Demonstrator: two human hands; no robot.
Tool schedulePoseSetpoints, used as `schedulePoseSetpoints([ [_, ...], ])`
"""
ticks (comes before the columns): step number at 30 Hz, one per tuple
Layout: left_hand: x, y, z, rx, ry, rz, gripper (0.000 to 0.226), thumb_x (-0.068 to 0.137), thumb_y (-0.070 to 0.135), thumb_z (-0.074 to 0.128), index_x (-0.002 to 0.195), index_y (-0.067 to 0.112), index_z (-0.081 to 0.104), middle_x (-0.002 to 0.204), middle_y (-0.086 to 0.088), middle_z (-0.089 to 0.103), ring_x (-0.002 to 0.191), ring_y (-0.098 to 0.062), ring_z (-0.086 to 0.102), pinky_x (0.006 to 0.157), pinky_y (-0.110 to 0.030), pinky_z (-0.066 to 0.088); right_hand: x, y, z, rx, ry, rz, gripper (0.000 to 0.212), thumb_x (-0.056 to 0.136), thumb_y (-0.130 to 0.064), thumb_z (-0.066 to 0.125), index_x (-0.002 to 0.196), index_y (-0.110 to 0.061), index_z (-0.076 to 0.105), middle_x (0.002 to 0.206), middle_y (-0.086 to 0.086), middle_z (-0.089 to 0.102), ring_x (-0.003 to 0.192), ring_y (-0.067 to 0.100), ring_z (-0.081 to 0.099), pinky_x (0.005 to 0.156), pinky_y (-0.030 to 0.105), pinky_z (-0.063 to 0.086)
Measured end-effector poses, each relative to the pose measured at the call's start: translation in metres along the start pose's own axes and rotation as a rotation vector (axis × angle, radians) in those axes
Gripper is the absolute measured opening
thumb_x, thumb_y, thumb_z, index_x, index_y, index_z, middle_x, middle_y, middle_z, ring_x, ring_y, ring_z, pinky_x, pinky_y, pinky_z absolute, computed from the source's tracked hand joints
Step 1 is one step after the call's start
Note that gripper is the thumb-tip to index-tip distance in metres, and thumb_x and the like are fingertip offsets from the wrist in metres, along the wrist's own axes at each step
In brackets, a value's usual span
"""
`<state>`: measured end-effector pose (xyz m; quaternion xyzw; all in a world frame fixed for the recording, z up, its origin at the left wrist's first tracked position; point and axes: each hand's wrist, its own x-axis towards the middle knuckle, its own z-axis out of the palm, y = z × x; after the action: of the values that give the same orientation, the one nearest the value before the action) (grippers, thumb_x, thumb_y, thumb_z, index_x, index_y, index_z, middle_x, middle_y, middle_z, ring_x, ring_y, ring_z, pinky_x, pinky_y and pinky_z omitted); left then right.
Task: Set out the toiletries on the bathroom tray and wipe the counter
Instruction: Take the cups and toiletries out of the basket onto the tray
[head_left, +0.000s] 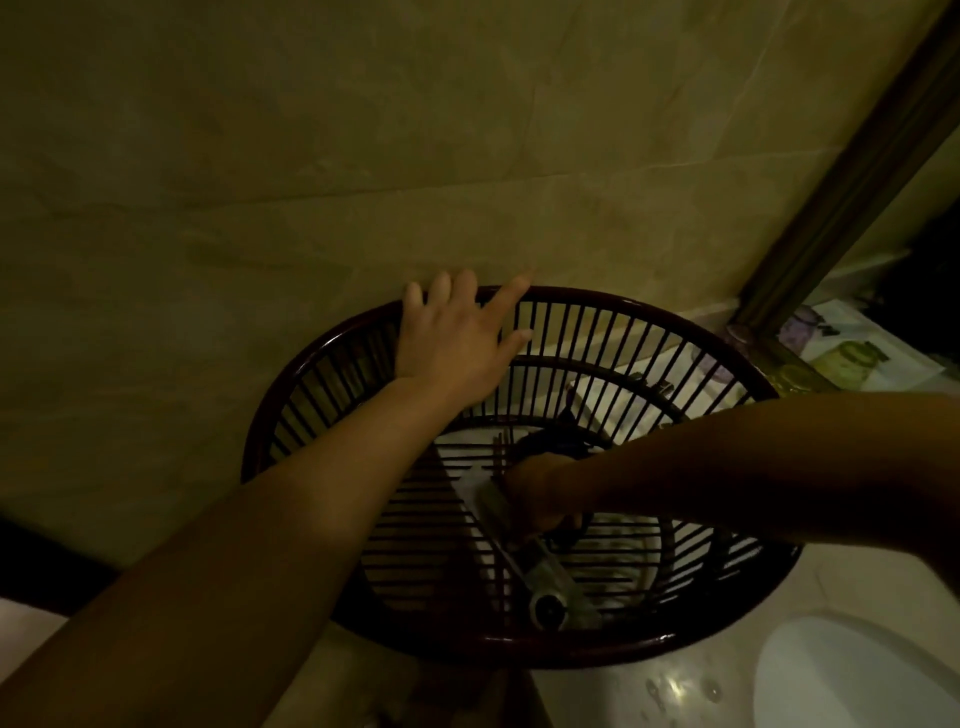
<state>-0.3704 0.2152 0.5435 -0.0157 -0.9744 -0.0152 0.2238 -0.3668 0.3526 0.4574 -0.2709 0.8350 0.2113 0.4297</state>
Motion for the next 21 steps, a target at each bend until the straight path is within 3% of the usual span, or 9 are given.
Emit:
schedulePoseSetpoints([
  [2,0.001,0.001,0.001,0.011,-0.001,0.001,0.059,0.095,0.062,0.028,0.149,0.042,0.014,0.123,-0.015,0.050,0.112,-0.033,0.043,0.098,-0.053,0.028,0.008,0.000,0.002,-0.040,0.027,0.024,0.048,0.090,-0.052,0.061,0.111,-0.009,0.068,0.084,0.000,0.068,0.052,0.016,0.063,0.040,0.025,0.047],
  [6,0.003,0.002,0.001,0.031,0.000,-0.003,0.060,0.095,0.063,0.029,0.150,0.042,0.014,0.124,-0.015,0.050,0.112,-0.033,0.043,0.097,-0.052,0.030,0.013,0.006,0.002,0.071,0.139,0.031,0.029,0.089,-0.038,0.066,0.105,-0.014,0.067,0.079,-0.001,0.063,0.064,0.020,0.064,0.050,0.029,0.050],
  [10,0.002,0.003,-0.001,0.034,-0.008,0.005,0.060,0.095,0.062,0.029,0.149,0.041,0.014,0.122,-0.015,0.050,0.110,-0.032,0.043,0.095,-0.051,0.031,-0.003,0.011,-0.017,0.166,0.107,0.008,0.039,0.088,-0.032,0.069,0.114,-0.004,0.061,0.072,0.001,0.056,0.055,0.017,0.063,0.053,0.028,0.054],
  [13,0.000,0.001,-0.004,0.013,-0.015,0.001,0.057,0.096,0.062,0.024,0.149,0.041,0.017,0.120,-0.014,0.051,0.108,-0.032,0.044,0.093,-0.049,0.030,-0.037,0.018,-0.042,0.254,0.106,-0.025,0.020,0.087,-0.029,0.070,0.088,-0.011,0.062,0.071,0.000,0.061,0.044,0.009,0.063,0.046,0.021,0.050],
  [15,0.001,0.000,-0.006,-0.010,-0.023,0.003,0.057,0.096,0.063,0.018,0.149,0.043,0.018,0.118,-0.013,0.052,0.107,-0.031,0.045,0.092,-0.049,0.030,-0.075,0.032,-0.051,0.255,0.202,-0.082,0.010,0.084,-0.026,0.072,0.084,-0.023,0.063,0.068,-0.006,0.063,0.054,0.006,0.064,0.052,0.019,0.049],
  [18,0.003,0.000,-0.008,-0.035,-0.051,0.004,0.056,0.096,0.062,0.011,0.149,0.046,0.017,0.119,-0.011,0.053,0.108,-0.030,0.045,0.092,-0.048,0.031,-0.139,0.057,-0.048,0.383,0.345,-0.151,0.019,0.082,-0.021,0.074,0.079,-0.035,0.062,0.070,-0.009,0.068,0.060,0.003,0.067,0.054,0.017,0.051],
  [21,0.004,0.002,-0.008,-0.037,-0.069,-0.005,0.055,0.096,0.061,0.008,0.149,0.049,0.013,0.121,-0.010,0.052,0.110,-0.030,0.044,0.094,-0.049,0.030,-0.190,0.077,-0.037,0.680,0.487,-0.175,0.017,0.081,-0.010,0.075,0.090,-0.021,0.067,0.077,0.001,0.074,0.065,0.011,0.073,0.056,0.020,0.056],
])
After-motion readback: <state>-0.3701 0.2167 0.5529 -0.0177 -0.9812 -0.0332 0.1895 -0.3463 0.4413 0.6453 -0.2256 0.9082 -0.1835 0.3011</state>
